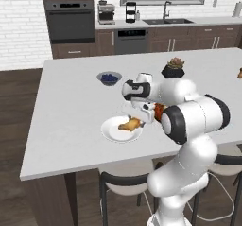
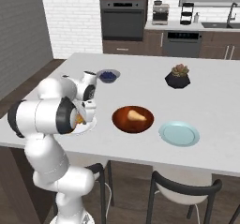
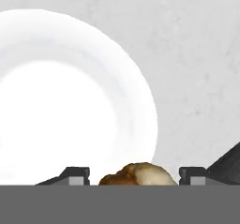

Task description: Pick the chicken drumstick and squash from their plates and place them in the bowl. Then put the bowl in the fridge.

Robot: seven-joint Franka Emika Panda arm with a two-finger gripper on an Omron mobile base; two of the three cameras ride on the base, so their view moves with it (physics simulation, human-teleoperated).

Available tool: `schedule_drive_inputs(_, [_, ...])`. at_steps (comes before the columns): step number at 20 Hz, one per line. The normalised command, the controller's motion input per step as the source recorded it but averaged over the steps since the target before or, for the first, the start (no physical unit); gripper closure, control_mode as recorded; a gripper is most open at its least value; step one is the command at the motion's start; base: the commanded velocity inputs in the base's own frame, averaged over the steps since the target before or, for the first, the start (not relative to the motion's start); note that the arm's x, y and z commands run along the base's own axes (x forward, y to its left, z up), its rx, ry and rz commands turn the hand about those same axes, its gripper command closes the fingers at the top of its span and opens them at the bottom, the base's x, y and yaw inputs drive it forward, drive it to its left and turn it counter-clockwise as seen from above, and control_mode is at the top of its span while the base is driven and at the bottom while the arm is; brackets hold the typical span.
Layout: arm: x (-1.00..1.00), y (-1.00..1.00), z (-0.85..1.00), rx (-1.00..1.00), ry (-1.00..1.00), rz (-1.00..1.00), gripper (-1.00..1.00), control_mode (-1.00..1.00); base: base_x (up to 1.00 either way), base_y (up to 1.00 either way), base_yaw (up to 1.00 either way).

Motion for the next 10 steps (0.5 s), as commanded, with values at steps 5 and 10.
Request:
schedule_drive_inputs(5, [-0.46,-0.8,0.71,0.02,-0.09,-0.12,1.0,-1.0,0.0,0.0,0.0])
schedule_drive_inputs(10, [0.0,-1.0,0.64,0.04,0.03,-0.16,1.0,-1.0,0.0,0.0,0.0])
